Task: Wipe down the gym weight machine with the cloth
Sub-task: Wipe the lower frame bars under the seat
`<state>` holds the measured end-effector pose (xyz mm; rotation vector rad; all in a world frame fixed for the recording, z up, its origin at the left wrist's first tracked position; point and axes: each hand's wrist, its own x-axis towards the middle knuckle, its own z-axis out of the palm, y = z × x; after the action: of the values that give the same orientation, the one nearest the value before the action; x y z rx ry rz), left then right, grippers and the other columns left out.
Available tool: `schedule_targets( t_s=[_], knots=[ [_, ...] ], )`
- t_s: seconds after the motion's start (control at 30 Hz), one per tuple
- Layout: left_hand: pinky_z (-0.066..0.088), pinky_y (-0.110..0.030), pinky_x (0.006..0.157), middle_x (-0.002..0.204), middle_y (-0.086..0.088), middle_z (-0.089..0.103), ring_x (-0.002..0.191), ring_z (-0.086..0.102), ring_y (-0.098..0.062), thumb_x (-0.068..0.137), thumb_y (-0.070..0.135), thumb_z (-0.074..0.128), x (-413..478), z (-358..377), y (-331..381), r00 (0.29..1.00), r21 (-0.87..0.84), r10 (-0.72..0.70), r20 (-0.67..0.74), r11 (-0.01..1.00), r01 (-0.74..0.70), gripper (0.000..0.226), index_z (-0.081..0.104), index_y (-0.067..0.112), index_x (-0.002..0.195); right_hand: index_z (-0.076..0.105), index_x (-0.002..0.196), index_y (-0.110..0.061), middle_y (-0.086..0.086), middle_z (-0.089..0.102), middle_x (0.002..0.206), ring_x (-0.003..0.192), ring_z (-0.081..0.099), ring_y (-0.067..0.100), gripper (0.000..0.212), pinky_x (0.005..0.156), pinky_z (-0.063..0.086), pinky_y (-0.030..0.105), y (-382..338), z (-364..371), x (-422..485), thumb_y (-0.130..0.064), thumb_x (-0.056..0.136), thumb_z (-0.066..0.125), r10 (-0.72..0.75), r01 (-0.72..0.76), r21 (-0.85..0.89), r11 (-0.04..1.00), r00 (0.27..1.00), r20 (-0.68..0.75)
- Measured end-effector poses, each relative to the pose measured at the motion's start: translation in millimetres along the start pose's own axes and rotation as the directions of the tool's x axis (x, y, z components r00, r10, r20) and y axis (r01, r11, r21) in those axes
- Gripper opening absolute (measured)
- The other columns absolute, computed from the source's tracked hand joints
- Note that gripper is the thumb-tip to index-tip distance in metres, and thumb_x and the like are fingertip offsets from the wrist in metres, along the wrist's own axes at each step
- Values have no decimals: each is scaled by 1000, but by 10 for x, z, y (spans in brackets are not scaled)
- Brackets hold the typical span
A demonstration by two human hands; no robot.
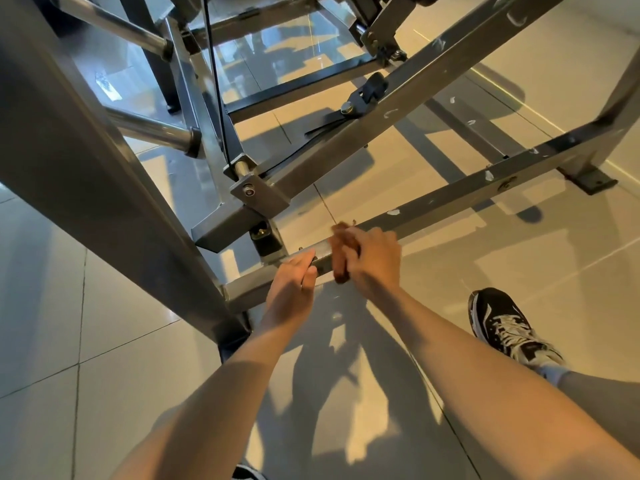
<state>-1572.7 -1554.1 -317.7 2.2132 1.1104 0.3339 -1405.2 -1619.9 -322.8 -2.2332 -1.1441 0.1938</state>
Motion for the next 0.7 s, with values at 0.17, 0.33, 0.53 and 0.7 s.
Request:
schedule_targets(
  t_s=[0.17,0.33,0.53,0.7],
  knots=[
    [17,-16,114,151,0,48,139,38,-9,108,16,38,-80,-39,-177,1000,11,7,-27,1000,-7,43,45,17,150,54,129,-35,-1,47,119,102,60,24,34,88,53,40,-102,164,-186,-23,97,55,267,-264,356,896,963,41],
    [31,-40,121,150,-15,49,142,40,-28,104,13,45,-130,120,-320,964,202,262,-39,947,-249,45,47,1,147,60,123,-38,-3,48,111,94,59,17,37,84,57,33,-381,444,-496,-19,91,66,145,-155,454,877,988,57],
    [40,-43,115,153,-7,47,141,38,-23,107,12,41,-124,189,-314,969,228,233,-81,951,-209,43,46,8,149,66,98,-19,21,62,104,69,66,25,33,65,62,39,68,235,-260,9,86,52,418,-335,556,761,908,-25],
    [32,-46,119,158,-6,41,145,30,-25,108,16,43,-150,185,-78,986,231,156,-60,963,-139,43,45,9,150,66,98,-16,11,69,93,76,70,25,11,72,61,37,-157,342,-413,-10,89,68,362,-330,627,705,929,81]
  ],
)
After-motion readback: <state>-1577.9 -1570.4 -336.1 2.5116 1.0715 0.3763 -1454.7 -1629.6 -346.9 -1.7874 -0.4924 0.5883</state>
